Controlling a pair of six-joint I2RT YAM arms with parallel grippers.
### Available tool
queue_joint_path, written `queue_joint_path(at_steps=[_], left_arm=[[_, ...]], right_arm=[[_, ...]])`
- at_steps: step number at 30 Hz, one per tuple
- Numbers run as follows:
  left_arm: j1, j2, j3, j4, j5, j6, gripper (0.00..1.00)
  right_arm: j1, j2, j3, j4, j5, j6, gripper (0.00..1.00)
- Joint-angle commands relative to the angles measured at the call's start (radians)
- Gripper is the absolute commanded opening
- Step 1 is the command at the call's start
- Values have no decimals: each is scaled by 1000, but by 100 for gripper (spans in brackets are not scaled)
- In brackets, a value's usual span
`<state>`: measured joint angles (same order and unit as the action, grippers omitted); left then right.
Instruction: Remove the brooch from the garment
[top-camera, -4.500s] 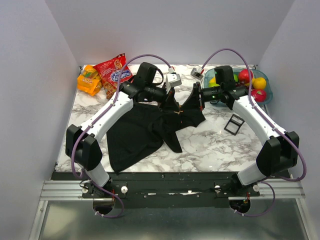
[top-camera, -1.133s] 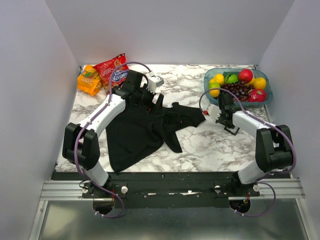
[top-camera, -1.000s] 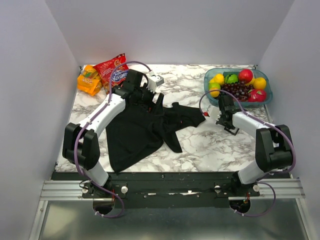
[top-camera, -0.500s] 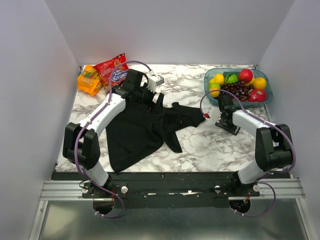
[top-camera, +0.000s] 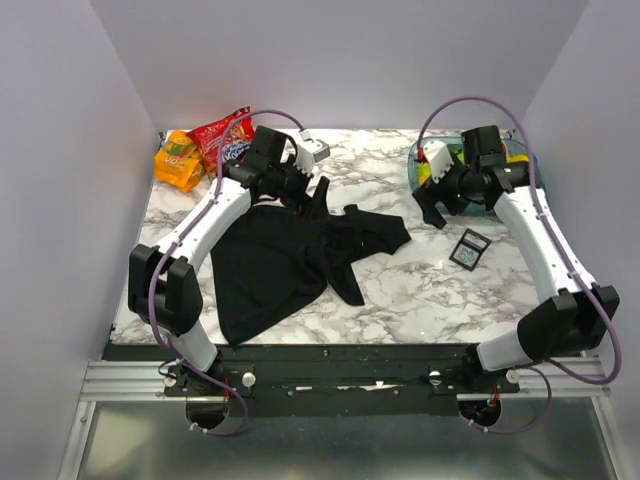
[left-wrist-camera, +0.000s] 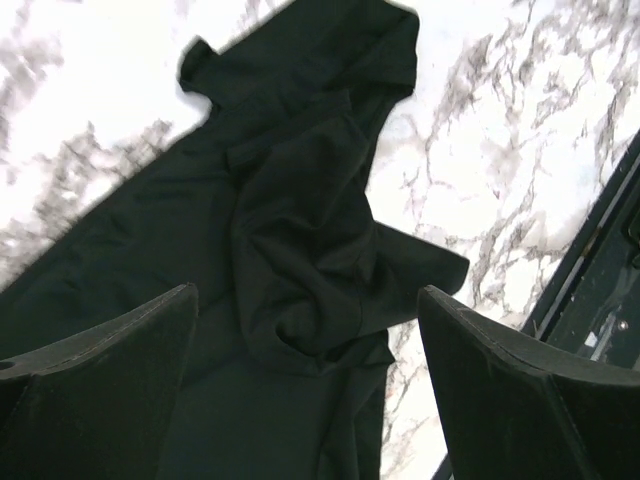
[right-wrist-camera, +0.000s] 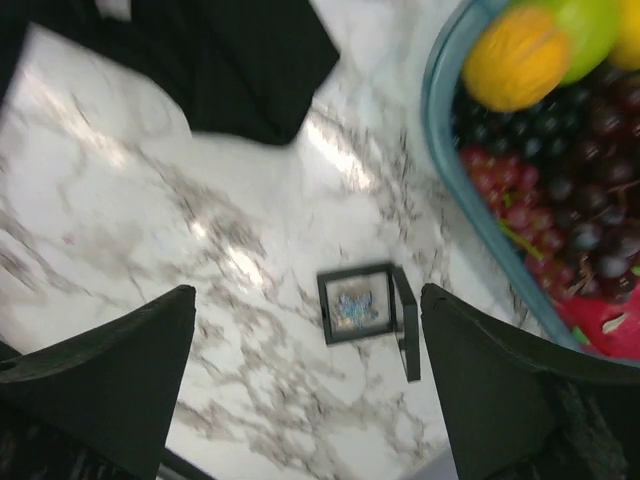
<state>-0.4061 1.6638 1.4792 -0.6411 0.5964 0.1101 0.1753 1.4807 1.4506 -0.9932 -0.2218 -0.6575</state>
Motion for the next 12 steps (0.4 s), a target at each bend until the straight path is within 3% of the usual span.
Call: queue_joint_path(at_steps=[1,3,6,12], left_arm=[[39,7,154,-78,-69,39,99],[53,16,197,-94,-101,34,99],[90,45,279,-135,-127,30,99],[173,146,432,-274,-109,-4,99]], right_arm=[[-5,-97,61,234,-46,322,100],[-3,-102,60,324,77,521,100],[-5,-76,91,369,217,636,100],[-5,-147,-13,427,289,598,100]])
